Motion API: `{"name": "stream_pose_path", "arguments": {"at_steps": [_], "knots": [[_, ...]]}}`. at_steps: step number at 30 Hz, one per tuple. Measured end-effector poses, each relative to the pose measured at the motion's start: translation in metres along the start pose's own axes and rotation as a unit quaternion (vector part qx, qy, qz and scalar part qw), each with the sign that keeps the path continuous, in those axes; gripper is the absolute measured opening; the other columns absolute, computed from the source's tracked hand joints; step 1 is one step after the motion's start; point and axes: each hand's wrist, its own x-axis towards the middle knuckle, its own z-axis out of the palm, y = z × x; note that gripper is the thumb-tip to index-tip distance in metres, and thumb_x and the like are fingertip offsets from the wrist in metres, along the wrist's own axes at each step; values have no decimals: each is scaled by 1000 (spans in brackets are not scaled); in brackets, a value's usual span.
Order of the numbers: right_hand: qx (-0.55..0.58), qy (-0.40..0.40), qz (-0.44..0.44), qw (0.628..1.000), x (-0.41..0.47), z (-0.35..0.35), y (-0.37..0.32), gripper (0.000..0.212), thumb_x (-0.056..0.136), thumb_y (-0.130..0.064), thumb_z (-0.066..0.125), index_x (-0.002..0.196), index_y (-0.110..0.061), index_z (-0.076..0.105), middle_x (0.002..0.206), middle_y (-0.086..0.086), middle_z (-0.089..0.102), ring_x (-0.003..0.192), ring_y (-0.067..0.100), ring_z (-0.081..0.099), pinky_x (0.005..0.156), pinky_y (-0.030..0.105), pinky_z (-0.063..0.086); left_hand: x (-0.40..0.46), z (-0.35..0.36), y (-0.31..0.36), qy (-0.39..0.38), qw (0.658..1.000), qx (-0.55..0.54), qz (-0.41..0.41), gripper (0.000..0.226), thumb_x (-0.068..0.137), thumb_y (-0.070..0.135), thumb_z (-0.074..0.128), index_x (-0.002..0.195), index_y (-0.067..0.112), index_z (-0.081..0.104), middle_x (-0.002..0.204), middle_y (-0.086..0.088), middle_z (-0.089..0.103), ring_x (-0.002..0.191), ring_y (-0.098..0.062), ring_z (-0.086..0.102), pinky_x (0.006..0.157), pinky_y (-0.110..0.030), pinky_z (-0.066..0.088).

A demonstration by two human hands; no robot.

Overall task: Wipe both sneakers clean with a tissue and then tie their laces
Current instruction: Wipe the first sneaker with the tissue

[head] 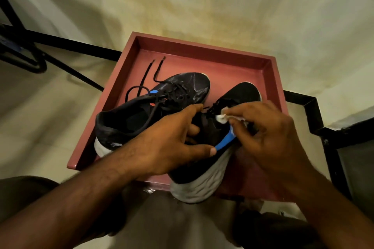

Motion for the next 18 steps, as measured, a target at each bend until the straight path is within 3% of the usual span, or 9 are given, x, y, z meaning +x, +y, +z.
{"name": "stream_pose_path", "arguments": {"at_steps": [3, 6, 8, 12, 14, 16, 18], "knots": [[59, -2, 55, 997, -3, -3, -4, 28, 88, -5, 79, 114, -15, 77, 108, -6, 75, 101, 11, 70, 82, 40, 59, -1, 4, 8, -13, 1000, 11, -1, 102, 85, 36, 82, 160, 46, 14, 114, 15, 75, 97, -1, 74, 90, -37, 62], [134, -57, -19, 989, -17, 5, -38, 24, 88, -2, 78, 110, -10, 78, 107, -4, 76, 100, 14, 72, 83, 33, 59, -2, 4, 13, -18, 999, 33, 14, 100, 88, 29, 79, 162, 38, 13, 106, 19, 76, 95, 2, 73, 93, -34, 60], [98, -44, -36, 994, -11, 5, -29, 20, 88, -5, 77, 107, -10, 80, 103, -2, 74, 98, 14, 71, 81, 30, 57, 0, 3, 11, -26, 999, 15, 11, 102, 88, 27, 80, 162, 38, 11, 107, 18, 77, 96, 0, 74, 95, -38, 59], [42, 18, 67, 997, 1, -1, -2, 21, 86, -1, 78, 100, -16, 82, 97, -5, 71, 90, 10, 69, 73, 28, 57, -1, 3, 12, -21, 1000, -13, -11, 106, 82, 32, 86, 159, 47, 15, 109, 15, 76, 94, -3, 75, 89, -39, 62], [96, -14, 48, 994, -8, 2, -21, 21, 85, 2, 77, 99, -13, 81, 99, -5, 73, 92, 11, 72, 74, 30, 59, -2, 2, 13, -33, 999, -17, -9, 103, 85, 28, 84, 160, 44, 15, 104, 14, 77, 92, -7, 76, 89, -42, 62], [131, -44, -2, 990, -14, 6, -38, 18, 86, 0, 78, 101, -10, 80, 102, -4, 74, 94, 12, 73, 77, 29, 59, -2, -1, 12, -39, 998, -40, 1, 98, 88, 20, 81, 160, 39, 16, 102, 4, 78, 94, -19, 77, 90, -54, 60], [96, -36, 8, 995, -7, 7, -25, 14, 89, -5, 78, 101, -11, 79, 102, -4, 72, 94, 7, 70, 77, 28, 58, 1, -3, 10, -39, 998, -55, -7, 99, 87, 18, 82, 160, 39, 18, 103, 1, 79, 94, -22, 78, 90, -55, 60]]}}
